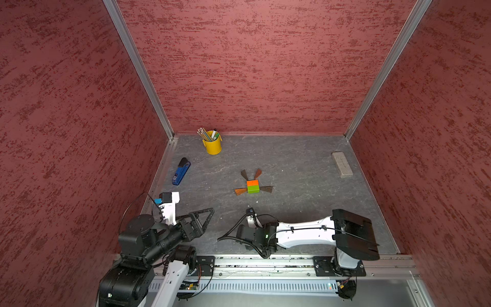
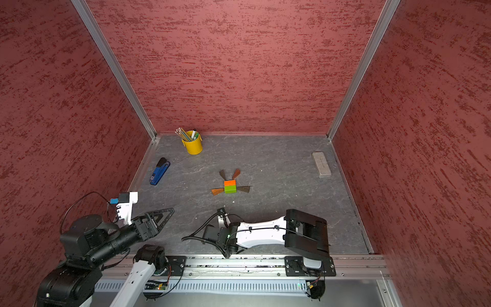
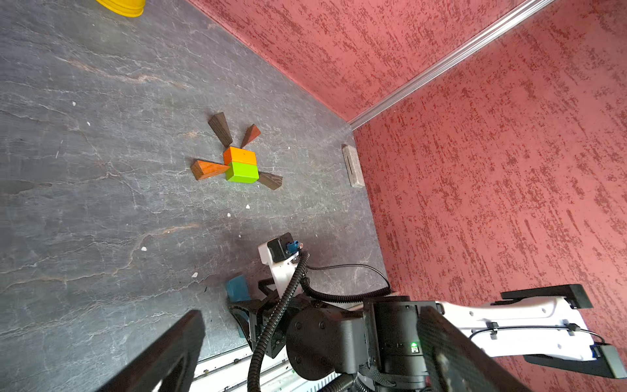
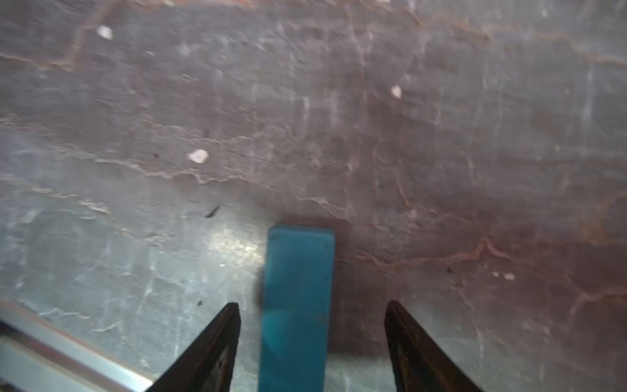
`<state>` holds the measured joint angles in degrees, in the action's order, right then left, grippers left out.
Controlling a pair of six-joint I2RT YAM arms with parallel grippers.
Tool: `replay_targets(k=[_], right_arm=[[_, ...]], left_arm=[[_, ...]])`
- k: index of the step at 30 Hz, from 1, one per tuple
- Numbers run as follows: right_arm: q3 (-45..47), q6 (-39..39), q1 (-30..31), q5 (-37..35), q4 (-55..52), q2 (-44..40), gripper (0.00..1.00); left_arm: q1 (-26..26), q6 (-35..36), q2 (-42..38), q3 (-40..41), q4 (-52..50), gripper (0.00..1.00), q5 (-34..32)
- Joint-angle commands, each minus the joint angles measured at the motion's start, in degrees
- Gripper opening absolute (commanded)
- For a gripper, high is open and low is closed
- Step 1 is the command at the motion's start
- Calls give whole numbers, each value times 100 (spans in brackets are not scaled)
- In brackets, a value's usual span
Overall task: Assemble a small pinwheel with building blocks
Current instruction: Pick up the building block from the center of the board, then assemble the building block at the center of the board.
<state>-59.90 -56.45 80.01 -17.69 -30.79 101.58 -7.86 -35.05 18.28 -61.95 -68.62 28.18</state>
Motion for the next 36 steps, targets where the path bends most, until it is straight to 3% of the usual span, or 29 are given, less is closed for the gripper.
replay_targets(k=[1,5,6,8,12,16,22,28,36], right_arm=[[-311,-494,161,-30,-570,182,67],[-615,-361,226,-8,-706,531,60],[-649,-350,226,26,-669,569,53],[-696,-420,226,1,-678,617,28],[-607,-592,65,-178,-775,376,17],[-182,-594,-485,-165,-474,-272,16],[50,12,-1487,211,169,-864,15],[-583,595,-1982,584,-118,-267,17],[-1253,1102,-2130,637,-291,522,17]], left_arm=[[-39,-91,-144,-58,-117,100,-164],[-66,-91,-167,-32,-117,100,-215],[-80,-87,-163,-38,-123,100,-225],[-95,-69,-172,-67,-143,100,-277],[-146,-50,-202,-66,-130,100,-344],[-194,-53,-233,88,35,100,-340],[-335,93,-107,430,473,100,-400],[-365,-144,186,1076,715,100,-274],[-280,-672,255,1797,1519,100,14]])
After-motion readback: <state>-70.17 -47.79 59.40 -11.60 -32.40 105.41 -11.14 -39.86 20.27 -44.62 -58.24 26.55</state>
